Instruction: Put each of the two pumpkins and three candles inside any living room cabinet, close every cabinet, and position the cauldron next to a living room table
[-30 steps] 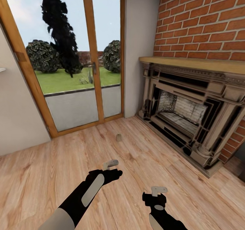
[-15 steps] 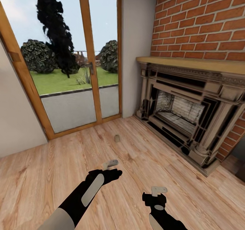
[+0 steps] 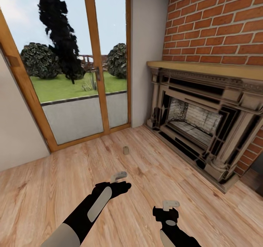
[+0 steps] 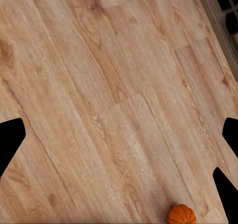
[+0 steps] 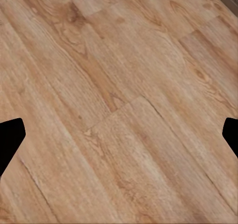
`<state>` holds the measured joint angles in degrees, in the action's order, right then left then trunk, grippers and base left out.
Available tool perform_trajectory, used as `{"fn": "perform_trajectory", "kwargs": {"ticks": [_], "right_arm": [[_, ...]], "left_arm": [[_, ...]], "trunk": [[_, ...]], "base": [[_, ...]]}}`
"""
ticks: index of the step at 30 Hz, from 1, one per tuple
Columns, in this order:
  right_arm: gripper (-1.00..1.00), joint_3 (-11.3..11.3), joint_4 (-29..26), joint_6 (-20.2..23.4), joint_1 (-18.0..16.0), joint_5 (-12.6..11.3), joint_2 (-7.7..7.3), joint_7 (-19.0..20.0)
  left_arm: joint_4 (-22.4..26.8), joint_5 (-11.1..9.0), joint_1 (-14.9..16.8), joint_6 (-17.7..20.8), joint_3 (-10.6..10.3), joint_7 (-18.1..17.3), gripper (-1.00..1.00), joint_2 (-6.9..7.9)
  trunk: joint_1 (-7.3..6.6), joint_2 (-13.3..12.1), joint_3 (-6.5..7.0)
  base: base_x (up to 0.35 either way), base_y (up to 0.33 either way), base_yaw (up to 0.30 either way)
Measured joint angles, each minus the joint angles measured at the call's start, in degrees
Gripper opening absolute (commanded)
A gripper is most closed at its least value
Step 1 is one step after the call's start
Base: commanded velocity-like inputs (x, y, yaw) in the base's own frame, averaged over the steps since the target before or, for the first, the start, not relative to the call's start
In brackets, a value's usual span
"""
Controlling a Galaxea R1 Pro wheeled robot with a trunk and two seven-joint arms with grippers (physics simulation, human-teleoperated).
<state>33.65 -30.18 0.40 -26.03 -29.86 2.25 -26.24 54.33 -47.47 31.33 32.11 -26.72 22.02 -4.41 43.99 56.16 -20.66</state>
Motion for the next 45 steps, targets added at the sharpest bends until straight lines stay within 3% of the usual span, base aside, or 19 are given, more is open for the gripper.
{"fn": "perform_trajectory", "kwargs": {"ticks": [45], "right_arm": [[1.0,0.0,0.0,0.0,0.0,0.0,0.0,0.0]], "left_arm": [[0.0,0.0,0.0,0.0,0.1,0.0,1.0,0.0]], "trunk": [[0.0,0.0,0.0]], "base": [[0.169,0.0,0.0]]}}
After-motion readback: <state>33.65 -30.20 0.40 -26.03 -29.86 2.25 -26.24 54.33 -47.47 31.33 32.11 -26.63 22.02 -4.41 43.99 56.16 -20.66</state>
